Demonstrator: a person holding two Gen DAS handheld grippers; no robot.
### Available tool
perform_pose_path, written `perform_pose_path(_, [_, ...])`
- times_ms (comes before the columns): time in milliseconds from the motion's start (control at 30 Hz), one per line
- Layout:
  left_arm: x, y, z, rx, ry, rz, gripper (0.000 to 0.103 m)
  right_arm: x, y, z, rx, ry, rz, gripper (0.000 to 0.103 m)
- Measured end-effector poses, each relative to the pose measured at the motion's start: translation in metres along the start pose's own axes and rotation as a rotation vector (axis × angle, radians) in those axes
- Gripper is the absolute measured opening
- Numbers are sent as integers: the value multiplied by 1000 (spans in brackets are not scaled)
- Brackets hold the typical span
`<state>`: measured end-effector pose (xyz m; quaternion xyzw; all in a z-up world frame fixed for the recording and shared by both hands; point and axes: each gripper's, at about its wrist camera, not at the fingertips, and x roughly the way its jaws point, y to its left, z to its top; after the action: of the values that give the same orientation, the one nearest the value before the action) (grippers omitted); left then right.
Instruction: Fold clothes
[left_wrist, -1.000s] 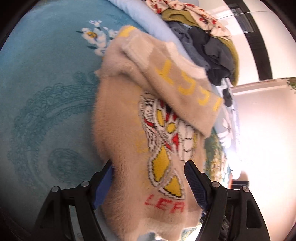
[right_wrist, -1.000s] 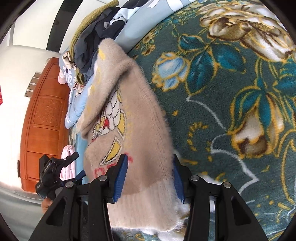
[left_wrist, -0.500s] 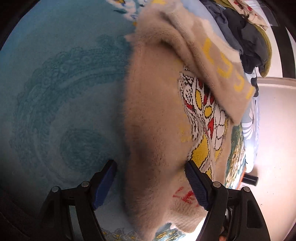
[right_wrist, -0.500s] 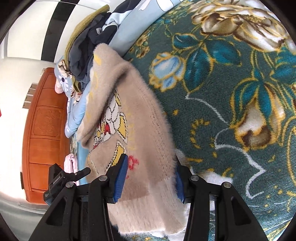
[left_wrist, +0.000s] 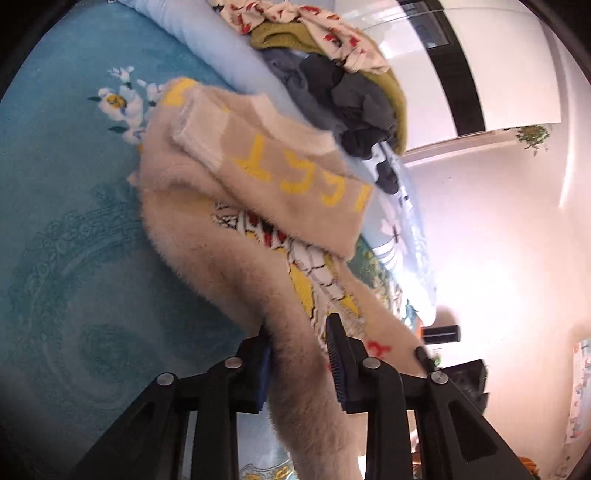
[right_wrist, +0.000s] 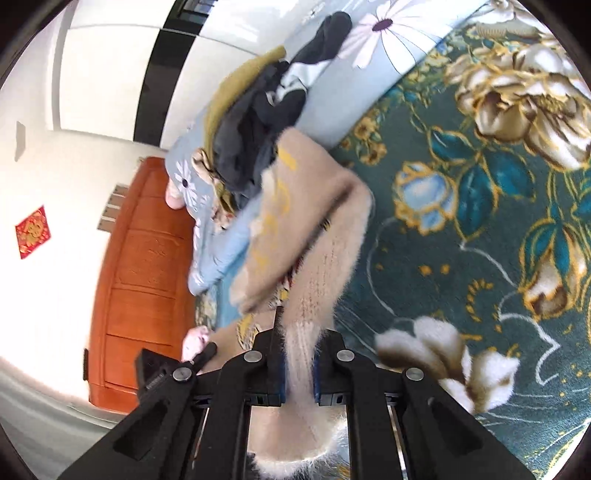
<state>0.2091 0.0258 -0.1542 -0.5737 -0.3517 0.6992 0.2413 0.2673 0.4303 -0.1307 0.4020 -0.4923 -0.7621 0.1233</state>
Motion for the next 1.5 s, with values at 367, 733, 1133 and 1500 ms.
perform_pose_path(367, [58, 28, -28, -187, 211, 242, 73, 7, 40, 30, -40, -24, 15, 10])
perform_pose_path(733, [15, 16, -25, -119, 98, 157, 12, -5, 11, 24, 10, -26, -87, 10])
perform_pose_path(1133, [-130, -4, -12, -20, 186, 81, 11, -21, 44, 2, -52, 82, -75, 9])
perform_pose_path(1500, [-65, 15, 39, -294, 206, 8, 11, -15, 63, -4, -56, 190, -48, 9])
